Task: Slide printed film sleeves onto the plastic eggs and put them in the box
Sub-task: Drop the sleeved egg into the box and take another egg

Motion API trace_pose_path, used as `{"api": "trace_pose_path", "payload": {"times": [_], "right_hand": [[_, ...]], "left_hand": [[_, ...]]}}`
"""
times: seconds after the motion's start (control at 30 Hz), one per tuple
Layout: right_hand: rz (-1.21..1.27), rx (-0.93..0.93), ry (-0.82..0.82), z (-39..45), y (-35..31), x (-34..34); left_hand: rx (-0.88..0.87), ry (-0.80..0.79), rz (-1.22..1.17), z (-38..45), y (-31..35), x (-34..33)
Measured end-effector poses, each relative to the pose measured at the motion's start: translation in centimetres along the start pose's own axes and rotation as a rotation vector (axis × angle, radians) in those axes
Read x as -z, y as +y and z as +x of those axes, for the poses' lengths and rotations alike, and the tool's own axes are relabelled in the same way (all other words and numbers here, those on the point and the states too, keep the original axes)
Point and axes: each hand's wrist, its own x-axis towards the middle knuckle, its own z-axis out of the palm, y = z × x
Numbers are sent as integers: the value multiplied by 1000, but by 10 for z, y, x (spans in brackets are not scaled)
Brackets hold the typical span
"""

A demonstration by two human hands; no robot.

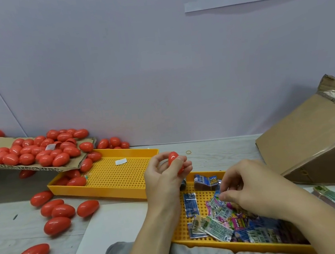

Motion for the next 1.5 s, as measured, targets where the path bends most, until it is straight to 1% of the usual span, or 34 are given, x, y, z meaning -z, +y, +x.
{"api": "trace_pose_path", "payload": {"times": [0.07, 0.13, 0.2, 0.23, 0.33, 0.47, 0.57, 0.77, 0.87, 0.93, 1.07, 1.13, 1.2, 1.27, 1.33, 1.43, 1.5], "right_hand": [[31, 47, 24, -1, -7, -4], [40, 147, 45, -1, -20, -18], [2, 241, 22, 0, -32, -37], [-22, 259, -2, 1, -35, -45], [-53, 206, -33, 4, -33, -56], [-16, 194, 43, 5, -30, -53], [1, 197, 59, 5, -29, -54], [143, 196, 149, 7, -26, -52], [196, 165, 174, 8, -25, -51], [284, 119, 215, 8, -24, -48], [641, -35, 326, 6, -21, -40], [759, -88, 324, 6, -20, -36], [706, -62, 242, 5, -19, -34], [572, 2, 176, 4, -22, -36], [522, 47, 191, 4, -23, -39], [550, 61, 218, 5, -22, -39], [614, 48, 241, 6, -20, -38]], "left_hand": [[-9, 10, 2, 1, 0, 0], [-20, 31, -3, 2, 0, 1], [-40, 67, 5, 3, -1, 1], [-51, 89, 15, 4, -1, 2], [-68, 129, 29, 6, -3, 4], [-69, 121, 45, 5, -4, 4], [-66, 116, 39, 4, -3, 4], [-55, 96, 13, 4, -3, 2], [-58, 82, 19, 5, -3, 3], [-66, 71, 23, 6, -4, 3], [-72, 6, 77, 6, -6, 4], [-75, -38, 142, 5, -7, 3], [-93, -66, 212, 5, -8, 3], [-113, -75, 256, 5, -8, 3], [-123, -77, 273, 4, -8, 4], [-118, -86, 287, 4, -8, 4], [-122, -100, 325, 4, -9, 4]]}}
